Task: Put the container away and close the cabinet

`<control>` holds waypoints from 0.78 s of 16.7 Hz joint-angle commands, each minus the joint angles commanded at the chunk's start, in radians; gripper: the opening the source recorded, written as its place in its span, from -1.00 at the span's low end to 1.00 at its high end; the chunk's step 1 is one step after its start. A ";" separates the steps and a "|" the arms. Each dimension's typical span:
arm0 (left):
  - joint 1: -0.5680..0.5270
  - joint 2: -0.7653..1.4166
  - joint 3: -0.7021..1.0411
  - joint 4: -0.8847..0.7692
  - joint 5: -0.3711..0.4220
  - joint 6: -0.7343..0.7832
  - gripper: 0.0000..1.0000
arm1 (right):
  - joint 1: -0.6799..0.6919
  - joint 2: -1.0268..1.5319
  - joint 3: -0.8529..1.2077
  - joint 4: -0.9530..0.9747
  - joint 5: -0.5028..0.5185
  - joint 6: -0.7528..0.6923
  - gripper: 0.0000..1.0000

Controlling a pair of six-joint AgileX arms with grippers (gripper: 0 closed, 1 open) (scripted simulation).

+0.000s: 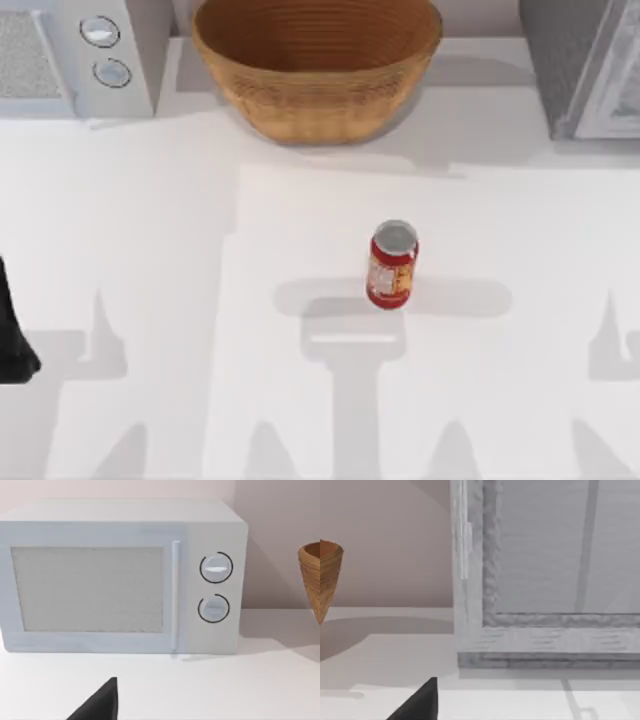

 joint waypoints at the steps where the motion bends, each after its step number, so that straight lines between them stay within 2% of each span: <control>1: 0.000 0.000 0.000 0.000 0.000 0.000 1.00 | 0.000 0.000 0.000 0.000 0.000 0.000 1.00; 7: 0.000 0.000 0.000 0.000 0.000 0.000 1.00 | 0.072 0.145 0.046 0.111 0.061 0.006 1.00; 13: 0.000 0.000 0.000 0.000 0.000 0.000 1.00 | 0.272 0.597 0.171 0.435 0.262 0.017 1.00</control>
